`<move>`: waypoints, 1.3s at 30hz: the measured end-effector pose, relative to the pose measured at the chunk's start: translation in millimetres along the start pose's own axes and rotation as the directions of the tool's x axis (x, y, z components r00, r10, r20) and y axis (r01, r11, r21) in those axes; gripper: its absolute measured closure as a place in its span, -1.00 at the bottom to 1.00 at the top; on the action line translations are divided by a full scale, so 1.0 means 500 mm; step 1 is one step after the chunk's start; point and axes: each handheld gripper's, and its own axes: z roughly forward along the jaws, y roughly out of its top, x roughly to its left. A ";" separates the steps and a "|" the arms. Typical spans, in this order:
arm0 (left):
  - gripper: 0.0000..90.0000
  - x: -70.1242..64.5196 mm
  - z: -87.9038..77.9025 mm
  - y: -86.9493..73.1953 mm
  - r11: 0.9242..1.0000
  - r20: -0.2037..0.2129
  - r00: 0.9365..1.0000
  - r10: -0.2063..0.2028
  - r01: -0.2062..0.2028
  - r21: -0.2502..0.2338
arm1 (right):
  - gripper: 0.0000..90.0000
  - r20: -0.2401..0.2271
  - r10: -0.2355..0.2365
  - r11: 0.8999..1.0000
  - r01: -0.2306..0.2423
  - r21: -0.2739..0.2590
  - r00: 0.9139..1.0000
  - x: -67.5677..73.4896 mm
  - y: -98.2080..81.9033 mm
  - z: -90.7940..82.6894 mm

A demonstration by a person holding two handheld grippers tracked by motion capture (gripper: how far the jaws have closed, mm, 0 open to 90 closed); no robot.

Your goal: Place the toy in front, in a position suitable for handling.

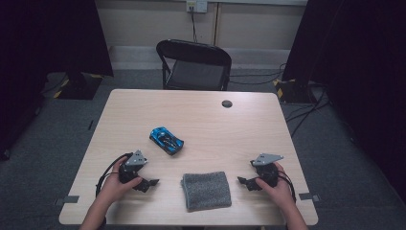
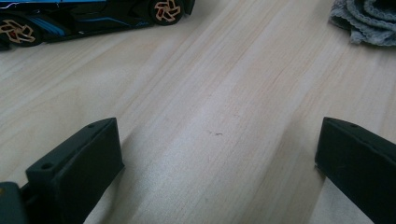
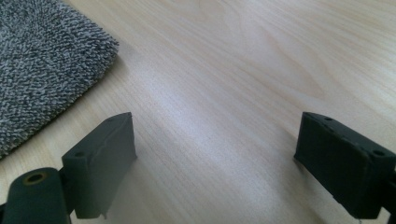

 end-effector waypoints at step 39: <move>-1.00 -0.007 -0.001 0.000 1.000 -0.031 0.999 -0.025 0.025 0.002 | -0.67 -0.029 0.018 1.000 -0.018 -0.019 0.999 0.011 0.142 0.016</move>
